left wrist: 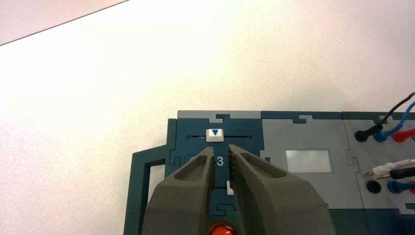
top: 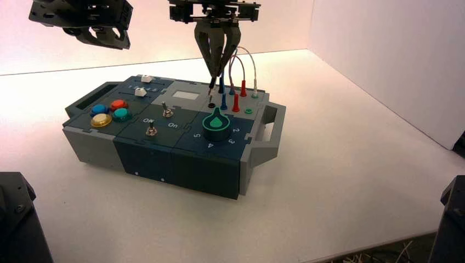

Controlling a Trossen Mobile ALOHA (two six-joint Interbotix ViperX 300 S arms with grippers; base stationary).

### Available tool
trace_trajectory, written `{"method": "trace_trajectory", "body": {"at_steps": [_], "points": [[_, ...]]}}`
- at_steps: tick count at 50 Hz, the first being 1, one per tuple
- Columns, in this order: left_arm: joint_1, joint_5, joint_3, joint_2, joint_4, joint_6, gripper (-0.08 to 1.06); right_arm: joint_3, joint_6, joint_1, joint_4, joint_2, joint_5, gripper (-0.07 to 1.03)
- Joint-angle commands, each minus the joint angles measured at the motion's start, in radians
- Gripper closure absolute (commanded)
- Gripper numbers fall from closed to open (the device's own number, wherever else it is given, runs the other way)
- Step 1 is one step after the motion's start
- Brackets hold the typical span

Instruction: Insert the black wire.

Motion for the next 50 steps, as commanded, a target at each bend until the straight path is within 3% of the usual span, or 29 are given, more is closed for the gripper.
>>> {"method": "trace_trajectory", "body": {"at_steps": [1, 11, 50], "points": [[-0.006, -0.009, -0.023, -0.012, 0.003, 0.005, 0.8, -0.037, -0.012, -0.003, 0.0, -0.009, 0.021, 0.98], [-0.006, -0.009, -0.023, -0.011, 0.002, 0.005, 0.8, -0.044, -0.034, -0.002, -0.002, 0.015, 0.052, 0.98], [-0.006, -0.009, -0.021, -0.012, 0.002, 0.005, 0.8, -0.14, -0.051, -0.002, -0.002, 0.077, 0.123, 0.98]]}}
